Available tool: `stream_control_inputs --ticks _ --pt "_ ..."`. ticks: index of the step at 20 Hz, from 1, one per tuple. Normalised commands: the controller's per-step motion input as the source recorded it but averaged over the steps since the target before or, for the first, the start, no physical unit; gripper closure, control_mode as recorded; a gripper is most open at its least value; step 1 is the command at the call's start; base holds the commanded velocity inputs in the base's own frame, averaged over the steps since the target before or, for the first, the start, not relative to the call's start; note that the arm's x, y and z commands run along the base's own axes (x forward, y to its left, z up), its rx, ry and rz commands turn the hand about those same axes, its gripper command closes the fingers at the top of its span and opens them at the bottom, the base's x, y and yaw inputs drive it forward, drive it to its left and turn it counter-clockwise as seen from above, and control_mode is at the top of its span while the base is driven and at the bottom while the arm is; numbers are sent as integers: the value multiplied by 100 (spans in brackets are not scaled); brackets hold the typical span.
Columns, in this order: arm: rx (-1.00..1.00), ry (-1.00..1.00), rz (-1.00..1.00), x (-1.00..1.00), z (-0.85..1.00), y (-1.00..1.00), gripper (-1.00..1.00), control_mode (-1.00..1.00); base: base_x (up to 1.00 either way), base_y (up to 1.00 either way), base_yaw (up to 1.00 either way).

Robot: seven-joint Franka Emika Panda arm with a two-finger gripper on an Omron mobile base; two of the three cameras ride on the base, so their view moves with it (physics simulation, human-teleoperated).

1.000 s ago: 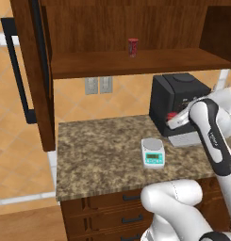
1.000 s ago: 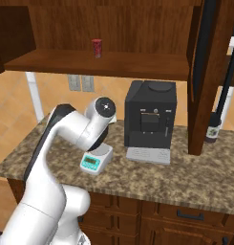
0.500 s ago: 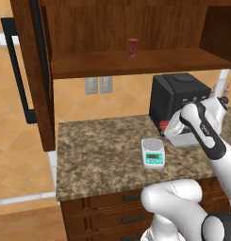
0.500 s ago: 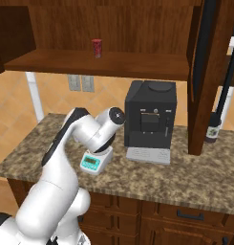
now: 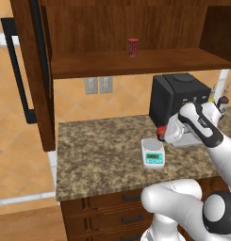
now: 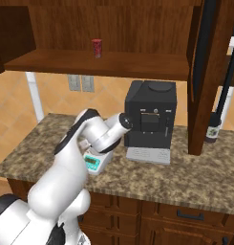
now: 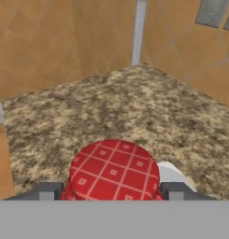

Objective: Pick the jam and place it on the digital scale for weighing, and close the cabinet.

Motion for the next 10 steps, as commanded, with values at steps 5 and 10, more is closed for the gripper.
stream_control_inputs --ticks 5,10 --pt "0 0 2 11 -40 13 100 -100 0 0 0" --pt "0 0 1 14 -34 6 100 -100 0 0 0"
